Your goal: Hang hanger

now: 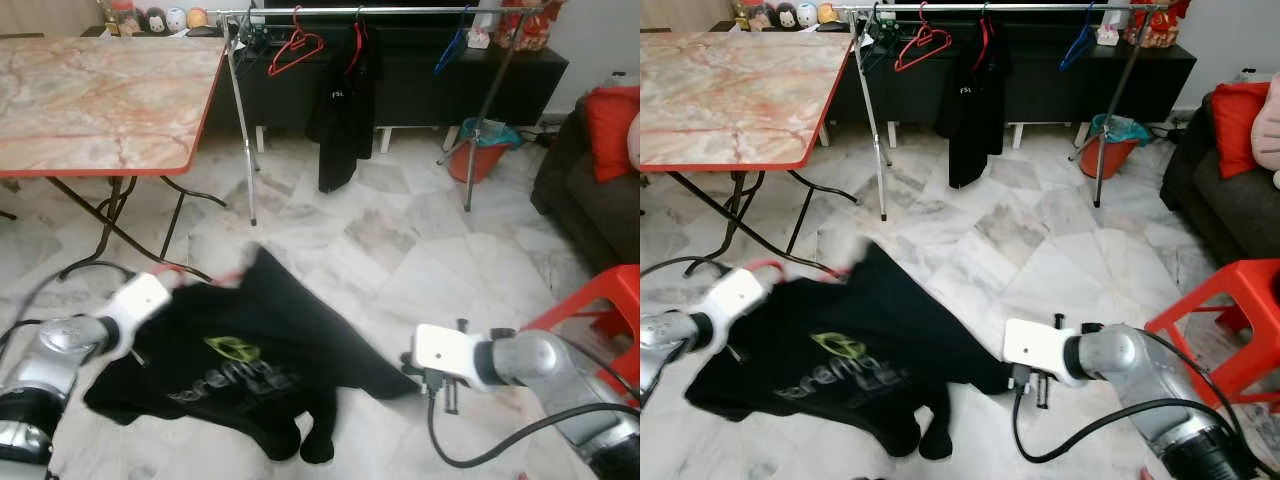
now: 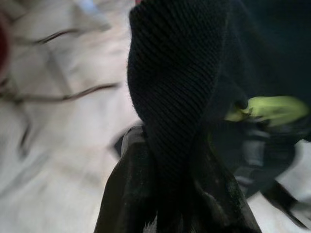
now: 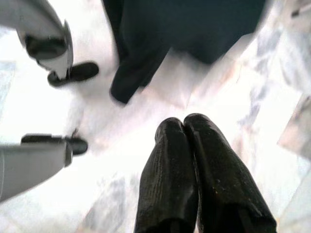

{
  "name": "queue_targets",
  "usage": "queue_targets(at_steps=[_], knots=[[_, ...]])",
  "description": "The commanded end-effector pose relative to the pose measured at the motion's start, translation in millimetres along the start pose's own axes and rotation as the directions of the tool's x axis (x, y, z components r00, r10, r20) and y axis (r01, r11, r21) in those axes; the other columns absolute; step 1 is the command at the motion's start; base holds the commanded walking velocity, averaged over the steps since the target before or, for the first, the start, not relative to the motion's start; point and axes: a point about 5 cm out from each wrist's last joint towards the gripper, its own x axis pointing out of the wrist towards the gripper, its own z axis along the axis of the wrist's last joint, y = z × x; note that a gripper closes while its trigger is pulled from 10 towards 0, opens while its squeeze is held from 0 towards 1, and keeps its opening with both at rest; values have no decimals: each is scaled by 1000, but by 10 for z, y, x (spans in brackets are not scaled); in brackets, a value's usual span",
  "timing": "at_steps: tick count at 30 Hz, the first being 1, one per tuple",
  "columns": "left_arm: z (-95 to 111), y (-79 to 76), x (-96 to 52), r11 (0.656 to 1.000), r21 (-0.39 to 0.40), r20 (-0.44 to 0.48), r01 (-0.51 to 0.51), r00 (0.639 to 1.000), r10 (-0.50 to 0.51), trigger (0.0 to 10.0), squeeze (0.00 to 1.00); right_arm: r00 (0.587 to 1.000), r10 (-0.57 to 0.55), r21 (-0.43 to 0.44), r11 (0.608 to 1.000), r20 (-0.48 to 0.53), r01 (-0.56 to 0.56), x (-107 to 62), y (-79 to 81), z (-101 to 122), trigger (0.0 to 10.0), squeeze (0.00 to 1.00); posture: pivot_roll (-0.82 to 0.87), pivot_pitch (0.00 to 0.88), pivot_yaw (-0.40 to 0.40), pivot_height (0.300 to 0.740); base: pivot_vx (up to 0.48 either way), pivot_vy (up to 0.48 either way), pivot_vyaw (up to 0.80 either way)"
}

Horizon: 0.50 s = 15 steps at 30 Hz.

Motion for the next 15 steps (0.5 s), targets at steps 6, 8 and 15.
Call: queue_targets(at_steps=[6,8,15], knots=[[525,-276,115,964,-208,389,165,918,-73,10000,0,1000,-1,14,1000,30,0,59,35,63,0,0,1,55,-10,740,0,0,0],[584,-384,118,954,-185,431,234,892,-135,10000,0,999,1,16,1000,35,-2,69,44,71,0,0,1,55,-10,740,0,0,0],[792,-817,134,928,45,478,370,807,-345,10000,0,999,-28,20,999,45,27,103,29,101,3020,0,1,58,-12,740,0,0,0]])
